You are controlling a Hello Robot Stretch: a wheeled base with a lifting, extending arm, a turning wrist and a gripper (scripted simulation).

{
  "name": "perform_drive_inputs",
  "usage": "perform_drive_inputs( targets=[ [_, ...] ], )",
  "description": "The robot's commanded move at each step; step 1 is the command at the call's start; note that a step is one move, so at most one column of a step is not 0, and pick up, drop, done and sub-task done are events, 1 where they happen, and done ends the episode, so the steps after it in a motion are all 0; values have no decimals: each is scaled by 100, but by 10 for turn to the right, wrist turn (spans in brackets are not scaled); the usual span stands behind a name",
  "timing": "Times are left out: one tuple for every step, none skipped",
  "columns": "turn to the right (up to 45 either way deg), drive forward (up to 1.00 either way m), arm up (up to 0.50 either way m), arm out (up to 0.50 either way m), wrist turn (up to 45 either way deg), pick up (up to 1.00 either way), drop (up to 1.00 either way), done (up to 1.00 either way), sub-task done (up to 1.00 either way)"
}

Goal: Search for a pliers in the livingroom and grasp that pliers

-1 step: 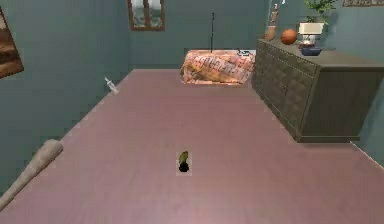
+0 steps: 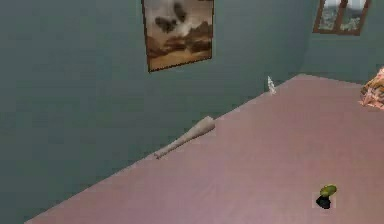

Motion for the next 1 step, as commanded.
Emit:
perform_drive_inputs(
  targets=[
    [-450,0,0,0,0,0,0,0,0]
  ],
)
